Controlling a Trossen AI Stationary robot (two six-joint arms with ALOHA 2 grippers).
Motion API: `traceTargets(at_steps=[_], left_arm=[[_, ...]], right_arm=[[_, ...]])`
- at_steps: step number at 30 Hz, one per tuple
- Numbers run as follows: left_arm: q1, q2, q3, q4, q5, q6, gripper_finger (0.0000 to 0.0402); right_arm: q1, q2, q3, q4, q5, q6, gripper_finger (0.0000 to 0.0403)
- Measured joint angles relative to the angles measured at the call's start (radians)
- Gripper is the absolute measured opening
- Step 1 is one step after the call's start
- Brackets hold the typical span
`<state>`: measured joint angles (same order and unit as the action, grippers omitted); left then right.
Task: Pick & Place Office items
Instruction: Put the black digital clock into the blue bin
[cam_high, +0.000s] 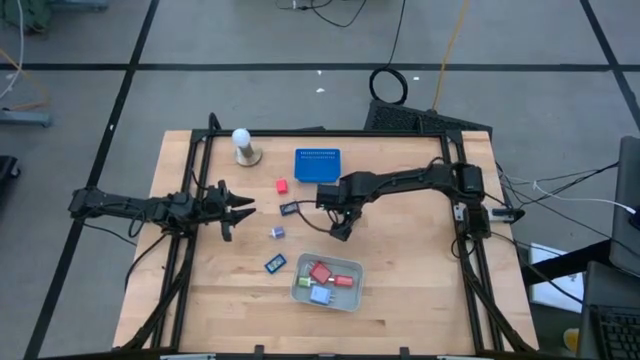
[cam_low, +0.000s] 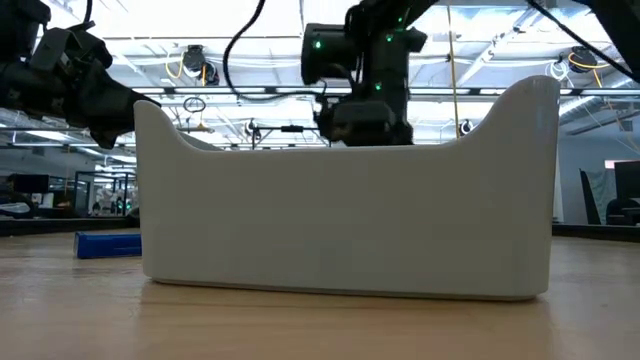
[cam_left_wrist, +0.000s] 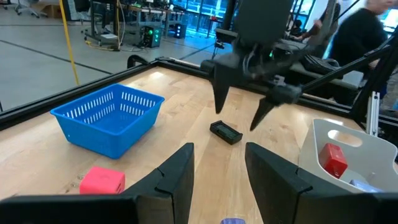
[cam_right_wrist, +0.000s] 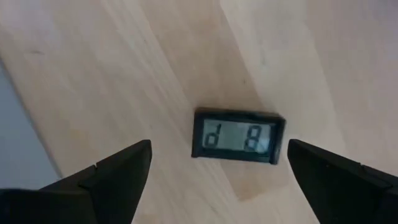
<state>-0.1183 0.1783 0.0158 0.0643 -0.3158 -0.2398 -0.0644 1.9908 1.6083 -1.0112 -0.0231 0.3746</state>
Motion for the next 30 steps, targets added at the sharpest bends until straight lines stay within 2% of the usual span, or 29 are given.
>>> traceTargets(at_steps=[16, 30], left_arm=[[0.0, 0.0, 0.0, 0.0, 0.0, 0.0, 0.0145], [0.0, 0.0, 0.0, 0.0, 0.0, 0.0, 0.0145]], right_arm=[[-0.004, -0.006, -0.114, 0.118, 0.001, 0.026, 0.037], [-0.009, -0.008, -0.129, 0.174, 0.001, 0.059, 0.037]])
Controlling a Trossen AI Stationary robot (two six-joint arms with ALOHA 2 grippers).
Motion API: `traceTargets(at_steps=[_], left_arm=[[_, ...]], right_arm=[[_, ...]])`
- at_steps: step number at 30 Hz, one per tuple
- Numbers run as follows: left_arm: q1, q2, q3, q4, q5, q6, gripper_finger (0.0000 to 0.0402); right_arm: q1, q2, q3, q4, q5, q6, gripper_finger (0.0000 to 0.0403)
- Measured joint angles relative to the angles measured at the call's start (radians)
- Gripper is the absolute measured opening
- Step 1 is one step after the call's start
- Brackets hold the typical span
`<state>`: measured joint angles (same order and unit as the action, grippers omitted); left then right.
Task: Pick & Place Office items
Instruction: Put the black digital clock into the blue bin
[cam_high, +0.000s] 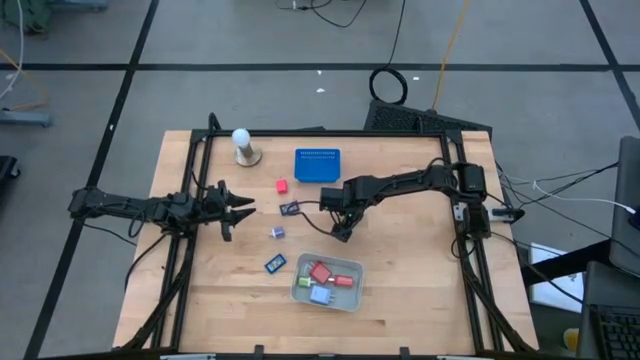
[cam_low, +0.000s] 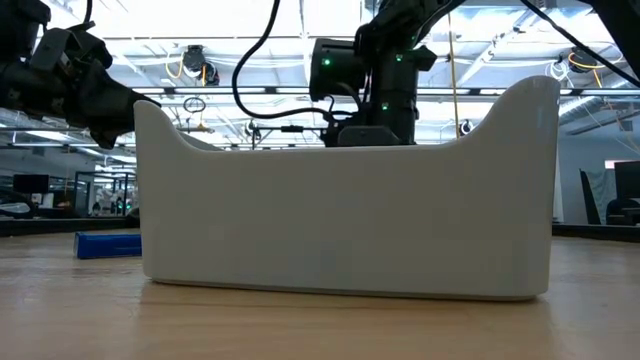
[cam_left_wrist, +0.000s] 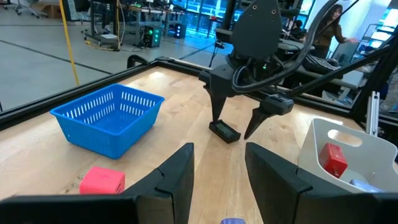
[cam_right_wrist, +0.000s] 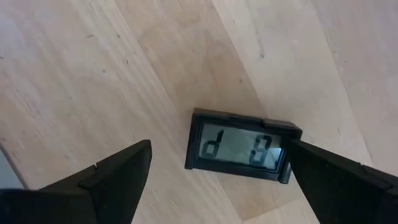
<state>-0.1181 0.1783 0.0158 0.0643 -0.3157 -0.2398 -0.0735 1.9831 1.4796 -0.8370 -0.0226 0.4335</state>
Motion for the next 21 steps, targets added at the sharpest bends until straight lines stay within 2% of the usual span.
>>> traceTargets(at_steps=[21], left_arm=[[0.0, 0.0, 0.0, 0.0, 0.0, 0.0, 0.0145]], right_arm=[[-0.025, 0.0, 0.0, 0.0, 0.002, 0.04, 0.037]])
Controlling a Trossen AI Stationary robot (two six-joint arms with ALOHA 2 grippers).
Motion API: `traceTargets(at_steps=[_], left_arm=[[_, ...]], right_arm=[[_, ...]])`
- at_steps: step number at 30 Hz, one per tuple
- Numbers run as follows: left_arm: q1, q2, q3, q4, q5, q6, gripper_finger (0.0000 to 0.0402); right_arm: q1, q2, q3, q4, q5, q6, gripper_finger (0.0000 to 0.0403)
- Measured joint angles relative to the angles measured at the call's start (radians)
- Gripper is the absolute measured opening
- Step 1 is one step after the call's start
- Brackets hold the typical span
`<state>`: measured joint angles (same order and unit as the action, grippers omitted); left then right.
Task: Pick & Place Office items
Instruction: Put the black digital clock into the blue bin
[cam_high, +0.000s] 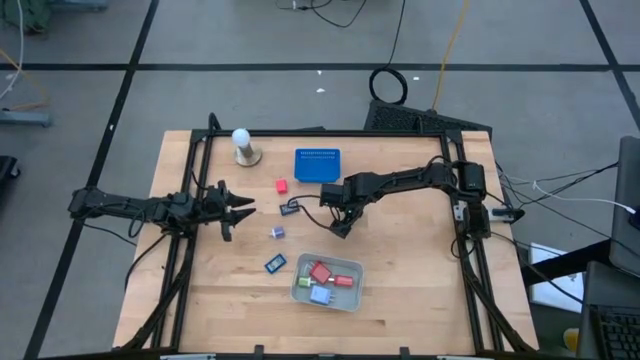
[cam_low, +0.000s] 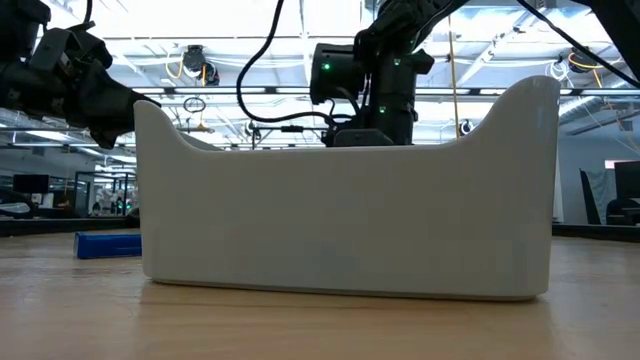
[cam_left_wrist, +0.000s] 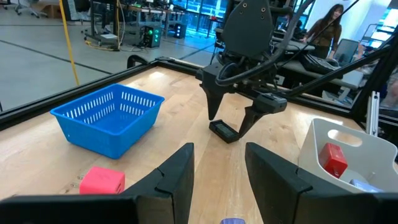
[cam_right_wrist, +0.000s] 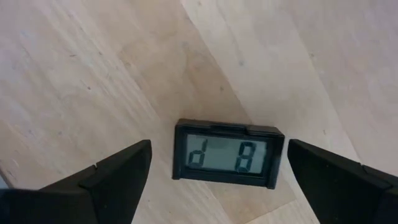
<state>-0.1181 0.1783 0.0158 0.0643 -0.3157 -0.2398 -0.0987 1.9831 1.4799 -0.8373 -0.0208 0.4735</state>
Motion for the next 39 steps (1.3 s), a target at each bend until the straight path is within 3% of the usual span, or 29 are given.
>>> traceTargets(at_steps=[26, 39], left_arm=[[0.0, 0.0, 0.0, 0.0, 0.0, 0.0, 0.0145], [0.0, 0.0, 0.0, 0.0, 0.0, 0.0, 0.0145]], right_arm=[[-0.006, 0.0, -0.001, -0.009, 0.024, 0.029, 0.037], [-0.004, 0.0, -0.071, 0.05, 0.017, 0.065, 0.037]])
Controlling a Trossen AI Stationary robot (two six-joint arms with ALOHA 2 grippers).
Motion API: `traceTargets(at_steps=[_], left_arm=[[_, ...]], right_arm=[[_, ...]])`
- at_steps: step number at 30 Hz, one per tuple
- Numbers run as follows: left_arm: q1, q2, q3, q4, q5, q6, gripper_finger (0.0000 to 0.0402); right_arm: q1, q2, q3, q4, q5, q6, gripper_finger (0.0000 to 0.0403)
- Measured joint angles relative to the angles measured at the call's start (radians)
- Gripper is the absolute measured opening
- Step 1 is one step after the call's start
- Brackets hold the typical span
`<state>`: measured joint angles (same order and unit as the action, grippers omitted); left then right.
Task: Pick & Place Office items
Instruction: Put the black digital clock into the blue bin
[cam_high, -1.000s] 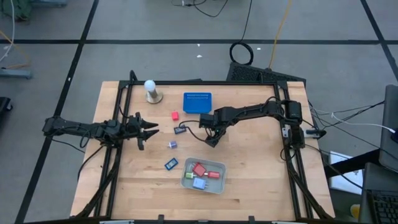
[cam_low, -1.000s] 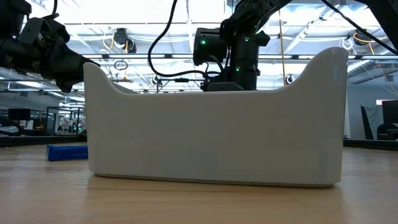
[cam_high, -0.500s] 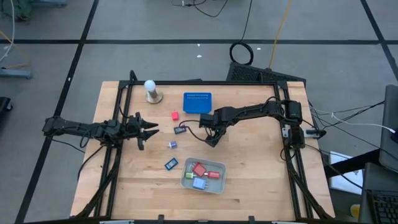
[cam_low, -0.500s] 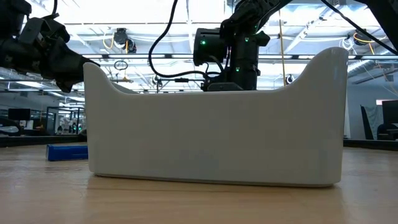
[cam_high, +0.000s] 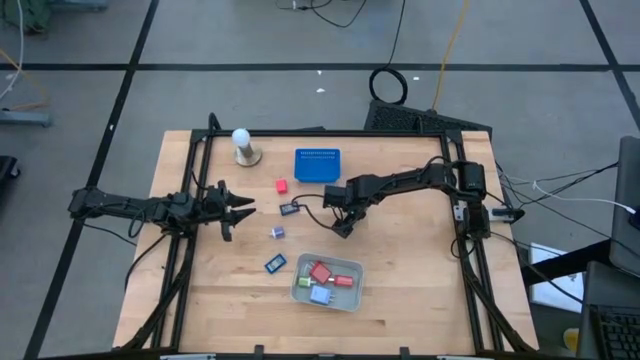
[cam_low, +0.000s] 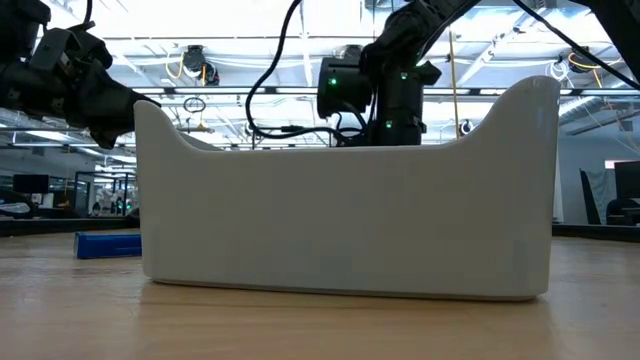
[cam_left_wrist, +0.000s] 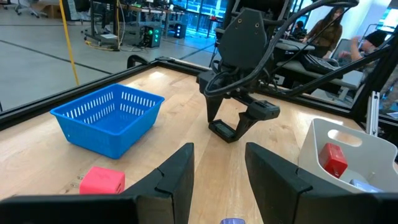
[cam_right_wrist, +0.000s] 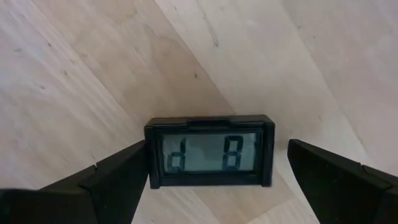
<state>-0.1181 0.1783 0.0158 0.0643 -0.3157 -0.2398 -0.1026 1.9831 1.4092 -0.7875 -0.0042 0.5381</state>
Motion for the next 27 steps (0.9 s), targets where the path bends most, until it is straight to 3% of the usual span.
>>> traceTargets(at_steps=[21, 27], left_arm=[[0.0, 0.0, 0.0, 0.0, 0.0, 0.0, 0.0145], [0.0, 0.0, 0.0, 0.0, 0.0, 0.0, 0.0145]], right_arm=[[0.025, 0.035, -0.006, 0.058, 0.001, -0.005, 0.0369], [0.026, 0.039, -0.007, 0.058, 0.023, -0.032, 0.0339]])
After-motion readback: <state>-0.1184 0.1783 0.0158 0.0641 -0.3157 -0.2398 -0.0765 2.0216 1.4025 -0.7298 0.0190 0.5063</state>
